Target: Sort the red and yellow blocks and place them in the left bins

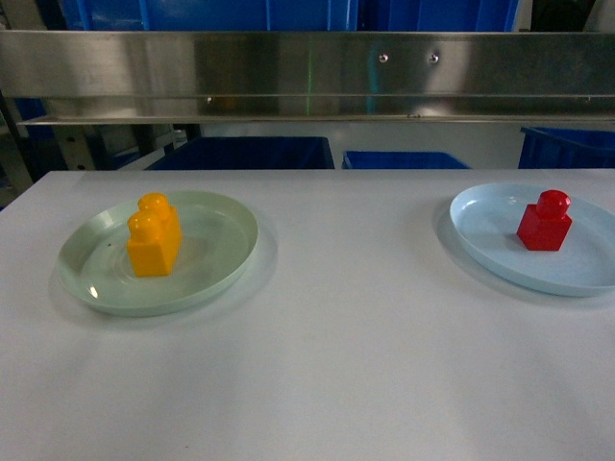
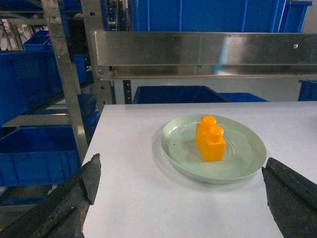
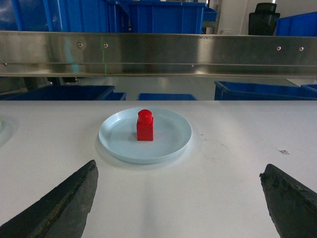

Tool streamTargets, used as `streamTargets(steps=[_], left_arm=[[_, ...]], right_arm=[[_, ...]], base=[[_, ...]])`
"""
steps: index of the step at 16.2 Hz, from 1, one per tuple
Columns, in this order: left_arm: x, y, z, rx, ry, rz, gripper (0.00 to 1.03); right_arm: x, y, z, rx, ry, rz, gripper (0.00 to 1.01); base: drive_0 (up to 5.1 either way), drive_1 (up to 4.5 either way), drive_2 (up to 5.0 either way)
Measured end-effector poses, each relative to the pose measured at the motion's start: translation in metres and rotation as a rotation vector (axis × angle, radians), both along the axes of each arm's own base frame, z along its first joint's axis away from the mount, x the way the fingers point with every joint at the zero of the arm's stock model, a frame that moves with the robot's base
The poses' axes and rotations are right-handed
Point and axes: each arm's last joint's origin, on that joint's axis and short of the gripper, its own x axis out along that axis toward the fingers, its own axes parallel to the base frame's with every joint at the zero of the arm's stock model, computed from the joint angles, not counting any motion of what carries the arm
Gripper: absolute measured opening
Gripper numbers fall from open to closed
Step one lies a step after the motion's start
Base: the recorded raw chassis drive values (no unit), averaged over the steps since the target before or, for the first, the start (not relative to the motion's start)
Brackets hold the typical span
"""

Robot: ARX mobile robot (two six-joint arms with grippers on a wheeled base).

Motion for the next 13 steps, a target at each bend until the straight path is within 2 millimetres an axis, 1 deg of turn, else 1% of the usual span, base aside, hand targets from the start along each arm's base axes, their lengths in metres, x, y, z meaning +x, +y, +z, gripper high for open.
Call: streamTargets(steps=[8, 9, 10, 11, 12, 13], left_arm=[[0.0, 0.001, 0.0, 0.0, 0.005, -0.01, 0.98], [0.001, 0.004, 0.0, -0.026, 0.079, -0.014, 0.98], [0.003, 0.002, 0.013, -0.054, 0.126, -0.006, 0.98], [0.009, -0.005, 0.046, -0.079, 0.079, -0.074, 0.98], [0.02, -0.009, 0.083, -0.099, -0.017, -0.104, 0.98], [0.039, -0.01, 0.106, -0.111, -0.043, -0.103, 0.98]], right_arm=[[0.0, 0.0, 0.0, 0.0, 0.0, 0.0, 0.98], [0.001, -0.001, 0.001, 0.005, -0.006, 0.019, 0.98], [0.004, -0.005, 0.008, 0.01, -0.014, 0.013, 0.98], [0.012, -0.006, 0.028, 0.034, -0.031, 0.012, 0.98], [0.024, 0.0, 0.059, 0.055, -0.063, 0.085, 0.98], [0.041, 0.004, 0.083, 0.073, -0.07, 0.142, 0.98]], base=[[0.0, 0.0, 0.0], [0.0, 0.0, 0.0], [0.0, 0.0, 0.0], [0.0, 0.0, 0.0], [0.0, 0.0, 0.0], [0.0, 0.0, 0.0]])
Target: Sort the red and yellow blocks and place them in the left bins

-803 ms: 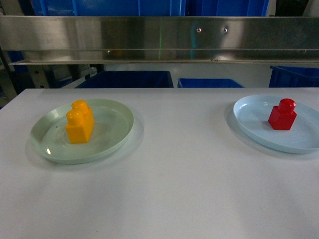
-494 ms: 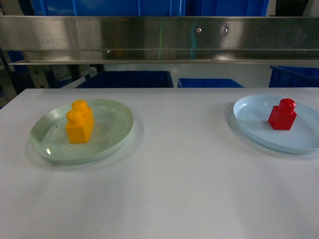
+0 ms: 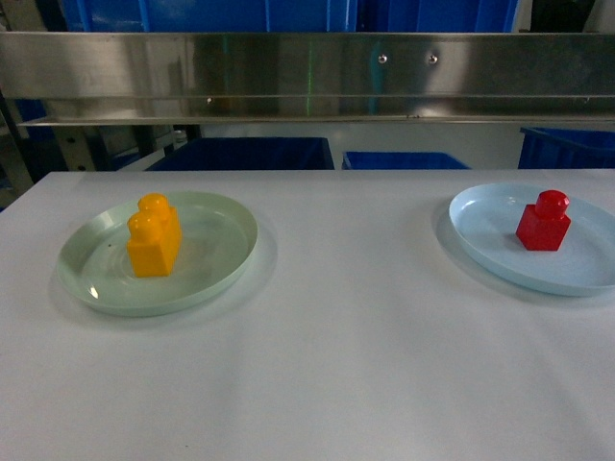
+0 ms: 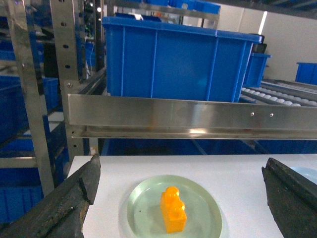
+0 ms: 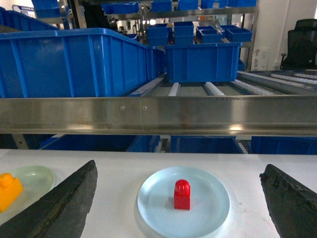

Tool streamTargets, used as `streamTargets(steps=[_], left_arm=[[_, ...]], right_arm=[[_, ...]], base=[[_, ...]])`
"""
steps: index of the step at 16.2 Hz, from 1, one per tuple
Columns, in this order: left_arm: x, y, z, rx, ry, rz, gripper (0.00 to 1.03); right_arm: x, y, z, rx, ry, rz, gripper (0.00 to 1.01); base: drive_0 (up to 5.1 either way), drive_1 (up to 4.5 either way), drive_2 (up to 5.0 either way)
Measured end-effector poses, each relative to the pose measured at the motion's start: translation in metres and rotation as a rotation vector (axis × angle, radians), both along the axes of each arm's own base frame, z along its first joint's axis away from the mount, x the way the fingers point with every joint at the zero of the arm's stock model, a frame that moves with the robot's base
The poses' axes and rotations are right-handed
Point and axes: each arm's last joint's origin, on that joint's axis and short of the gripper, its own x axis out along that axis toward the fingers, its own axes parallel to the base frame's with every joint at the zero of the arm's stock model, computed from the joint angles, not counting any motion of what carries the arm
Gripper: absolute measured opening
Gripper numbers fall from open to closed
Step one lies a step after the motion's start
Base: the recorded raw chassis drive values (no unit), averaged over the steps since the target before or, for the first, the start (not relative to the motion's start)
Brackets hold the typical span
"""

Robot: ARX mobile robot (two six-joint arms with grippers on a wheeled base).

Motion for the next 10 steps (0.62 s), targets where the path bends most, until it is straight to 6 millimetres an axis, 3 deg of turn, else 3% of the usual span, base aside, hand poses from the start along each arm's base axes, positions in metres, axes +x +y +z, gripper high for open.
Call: streamTargets(steps=[1, 3, 5, 6, 8, 10], left_arm=[[0.023, -0.003, 0.003, 0.001, 0.051, -0.003, 0.98], [0.088, -0.016, -0.015, 0.004, 0.295, -0.051, 0.98], [0.14, -0.025, -0.037, 0.025, 0.394, -0.038, 0.98], [0.164, -0.03, -0.045, 0.073, 0.343, 0.013, 0.98], [0.202, -0.031, -0.07, 0.119, 0.409, -0.016, 0.98], [0.201, -0.03, -0.096, 0.143, 0.505, -0.022, 0.98]], right_arm=[[0.028, 0.003, 0.018, 0.0, 0.02, 0.018, 0.98], [0.093, 0.01, 0.023, 0.001, 0.141, 0.015, 0.98], [0.158, 0.02, -0.003, -0.018, 0.282, -0.025, 0.98], [0.181, 0.023, -0.019, -0.035, 0.319, -0.038, 0.98], [0.2, 0.025, -0.05, -0.046, 0.421, -0.038, 0.98], [0.2, 0.024, -0.056, -0.048, 0.437, -0.045, 0.98]], base=[[0.0, 0.0, 0.0], [0.0, 0.0, 0.0], [0.0, 0.0, 0.0], [0.0, 0.0, 0.0], [0.0, 0.0, 0.0], [0.0, 0.0, 0.0]])
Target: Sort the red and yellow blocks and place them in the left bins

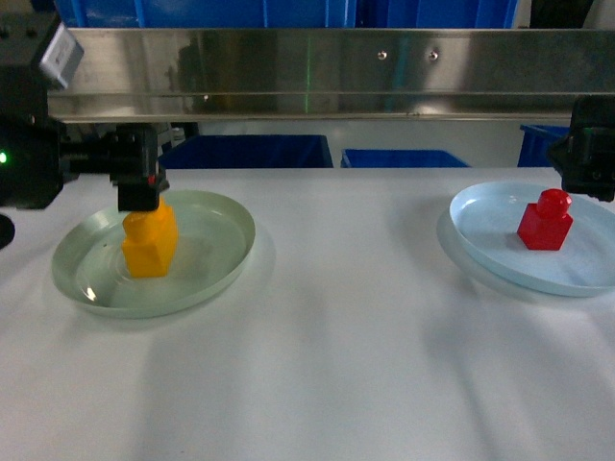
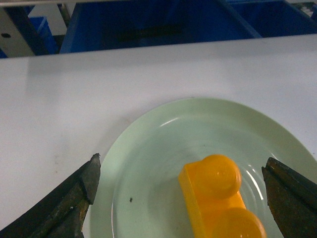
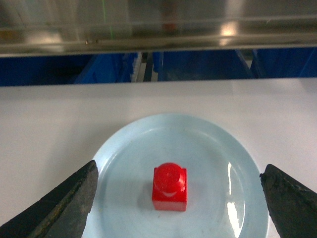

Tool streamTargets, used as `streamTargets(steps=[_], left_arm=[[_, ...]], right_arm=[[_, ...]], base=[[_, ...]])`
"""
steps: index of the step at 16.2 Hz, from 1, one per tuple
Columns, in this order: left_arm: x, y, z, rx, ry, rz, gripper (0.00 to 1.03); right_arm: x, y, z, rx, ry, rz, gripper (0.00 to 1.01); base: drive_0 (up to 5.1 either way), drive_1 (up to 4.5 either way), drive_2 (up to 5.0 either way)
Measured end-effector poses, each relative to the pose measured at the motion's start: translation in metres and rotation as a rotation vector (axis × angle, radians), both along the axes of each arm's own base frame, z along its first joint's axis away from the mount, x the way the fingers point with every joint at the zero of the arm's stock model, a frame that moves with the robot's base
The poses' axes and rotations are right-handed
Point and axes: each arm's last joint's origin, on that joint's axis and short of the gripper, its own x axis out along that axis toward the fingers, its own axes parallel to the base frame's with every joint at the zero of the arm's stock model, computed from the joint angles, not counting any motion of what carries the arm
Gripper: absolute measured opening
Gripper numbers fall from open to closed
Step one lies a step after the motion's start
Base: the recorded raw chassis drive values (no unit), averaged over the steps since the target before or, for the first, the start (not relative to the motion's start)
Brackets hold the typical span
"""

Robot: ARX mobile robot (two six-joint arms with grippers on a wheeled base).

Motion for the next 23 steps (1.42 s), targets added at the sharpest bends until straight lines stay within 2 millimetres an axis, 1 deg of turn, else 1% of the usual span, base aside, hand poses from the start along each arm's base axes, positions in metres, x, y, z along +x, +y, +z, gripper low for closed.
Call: streamTargets(steps=[1, 2, 3, 5, 6, 8, 9, 11, 12, 13, 14, 15, 17, 20, 21, 23], left_arm=[[0.0, 0.0, 0.0, 0.001, -0.007, -0.001, 0.98], [0.0, 0.0, 0.006, 0.0, -0.03, -0.001, 0.98], [0.0, 0.0, 0.01, -0.001, -0.044, -0.003, 0.98], [0.0, 0.0, 0.011, -0.001, -0.043, -0.005, 0.98], [0.0, 0.0, 0.011, -0.001, -0.044, -0.004, 0.98], [0.0, 0.001, 0.011, -0.002, -0.044, -0.004, 0.98], [0.0, 0.0, 0.011, -0.002, -0.044, -0.004, 0.98], [0.0, 0.001, 0.011, -0.001, -0.044, -0.003, 0.98], [0.0, 0.001, 0.011, -0.001, -0.044, -0.002, 0.98], [0.0, 0.001, 0.011, -0.002, -0.044, -0.004, 0.98], [0.0, 0.001, 0.011, -0.002, -0.044, -0.004, 0.98], [0.0, 0.001, 0.011, -0.002, -0.044, -0.004, 0.98], [0.0, 0.001, 0.011, -0.002, -0.044, -0.004, 0.98], [0.0, 0.0, 0.011, -0.002, -0.044, -0.004, 0.98], [0.0, 0.0, 0.011, -0.002, -0.044, -0.004, 0.98], [0.0, 0.0, 0.011, -0.002, -0.044, -0.004, 0.98]], right_arm=[[0.0, 0.0, 0.005, 0.001, -0.019, -0.002, 0.98], [-0.001, 0.0, 0.008, 0.002, -0.029, -0.001, 0.98], [-0.001, 0.0, 0.008, 0.002, -0.029, -0.001, 0.98], [-0.001, 0.0, 0.008, 0.002, -0.026, 0.0, 0.98], [0.003, 0.002, 0.005, 0.016, -0.031, 0.012, 0.98], [0.033, 0.004, -0.008, 0.014, -0.007, -0.013, 0.98], [0.047, 0.002, -0.024, 0.029, 0.055, -0.015, 0.98], [0.061, -0.006, -0.055, 0.036, 0.203, -0.02, 0.98], [0.068, -0.012, -0.062, 0.042, 0.232, -0.029, 0.98], [0.076, -0.017, -0.064, 0.041, 0.241, -0.036, 0.98], [0.079, -0.02, -0.062, 0.045, 0.242, -0.03, 0.98], [0.086, -0.018, -0.06, 0.064, 0.245, 0.006, 0.98], [0.084, -0.013, -0.065, 0.071, 0.268, 0.03, 0.98], [0.083, -0.006, -0.067, 0.044, 0.285, 0.042, 0.98], [0.082, -0.002, -0.068, 0.015, 0.302, 0.048, 0.87], [0.081, 0.001, -0.069, -0.025, 0.317, 0.053, 0.69]], base=[[0.0, 0.0, 0.0], [0.0, 0.0, 0.0], [0.0, 0.0, 0.0], [0.0, 0.0, 0.0], [0.0, 0.0, 0.0], [0.0, 0.0, 0.0], [0.0, 0.0, 0.0], [0.0, 0.0, 0.0], [0.0, 0.0, 0.0], [0.0, 0.0, 0.0], [0.0, 0.0, 0.0], [0.0, 0.0, 0.0], [0.0, 0.0, 0.0], [0.0, 0.0, 0.0], [0.0, 0.0, 0.0], [0.0, 0.0, 0.0]])
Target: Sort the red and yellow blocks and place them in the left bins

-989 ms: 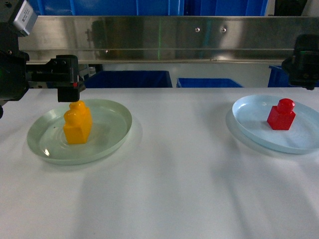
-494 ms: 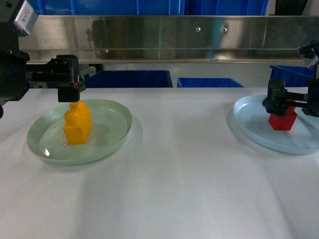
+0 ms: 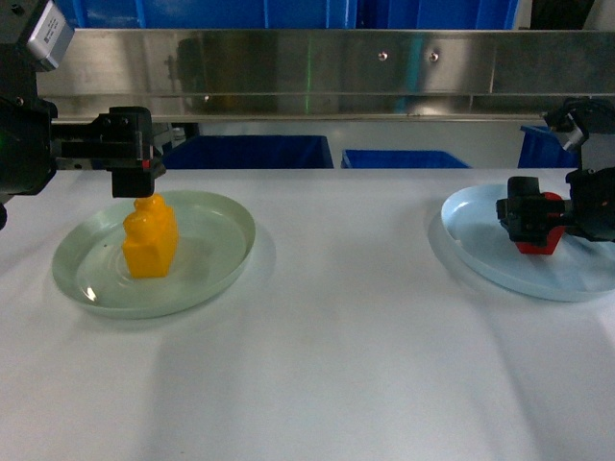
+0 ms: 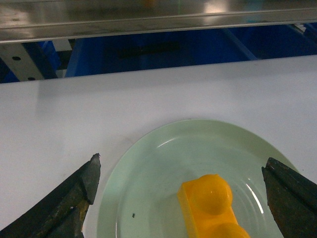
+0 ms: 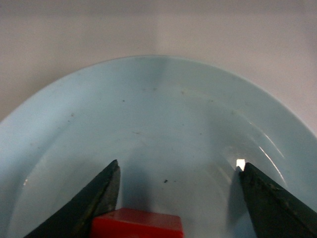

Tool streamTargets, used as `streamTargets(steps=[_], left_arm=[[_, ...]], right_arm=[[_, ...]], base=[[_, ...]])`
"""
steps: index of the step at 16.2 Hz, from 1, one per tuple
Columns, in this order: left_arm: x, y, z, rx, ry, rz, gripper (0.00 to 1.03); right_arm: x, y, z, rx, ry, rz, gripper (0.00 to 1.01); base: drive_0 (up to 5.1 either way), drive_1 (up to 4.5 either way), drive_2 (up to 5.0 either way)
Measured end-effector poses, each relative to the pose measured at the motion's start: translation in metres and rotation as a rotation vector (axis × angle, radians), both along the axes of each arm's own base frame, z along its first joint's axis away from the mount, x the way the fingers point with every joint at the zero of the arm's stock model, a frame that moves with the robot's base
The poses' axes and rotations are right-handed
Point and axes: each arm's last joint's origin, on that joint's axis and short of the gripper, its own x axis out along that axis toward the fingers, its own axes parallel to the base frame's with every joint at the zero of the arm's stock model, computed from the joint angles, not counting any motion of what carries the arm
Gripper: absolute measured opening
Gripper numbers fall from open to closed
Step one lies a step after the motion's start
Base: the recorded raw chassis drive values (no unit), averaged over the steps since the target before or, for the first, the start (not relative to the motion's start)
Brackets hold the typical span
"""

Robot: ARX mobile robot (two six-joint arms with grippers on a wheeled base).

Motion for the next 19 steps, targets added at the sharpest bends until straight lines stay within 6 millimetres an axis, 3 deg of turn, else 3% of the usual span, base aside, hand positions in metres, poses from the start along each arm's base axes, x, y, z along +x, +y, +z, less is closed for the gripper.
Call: streamTargets(steps=[4, 15, 17, 19], left_arm=[[0.0, 0.0, 0.0, 0.0, 0.0, 0.0, 0.98], [0.0, 0.0, 0.0, 0.0, 0.0, 0.0, 0.98], [0.0, 0.0, 0.0, 0.0, 0.0, 0.0, 0.98], [0.0, 0.0, 0.0, 0.0, 0.0, 0.0, 0.98]], right_arm=[[0.0, 0.0, -0.001, -0.017, 0.002, 0.008, 0.3], [-0.013, -0.01, 0.005, -0.028, -0.026, -0.015, 0.28], [-0.017, -0.013, 0.023, -0.02, -0.076, -0.017, 0.28], [-0.023, -0.014, 0.054, -0.005, -0.163, -0.007, 0.28]], base=[[0.0, 0.0, 0.0], [0.0, 0.0, 0.0], [0.0, 0.0, 0.0], [0.0, 0.0, 0.0]])
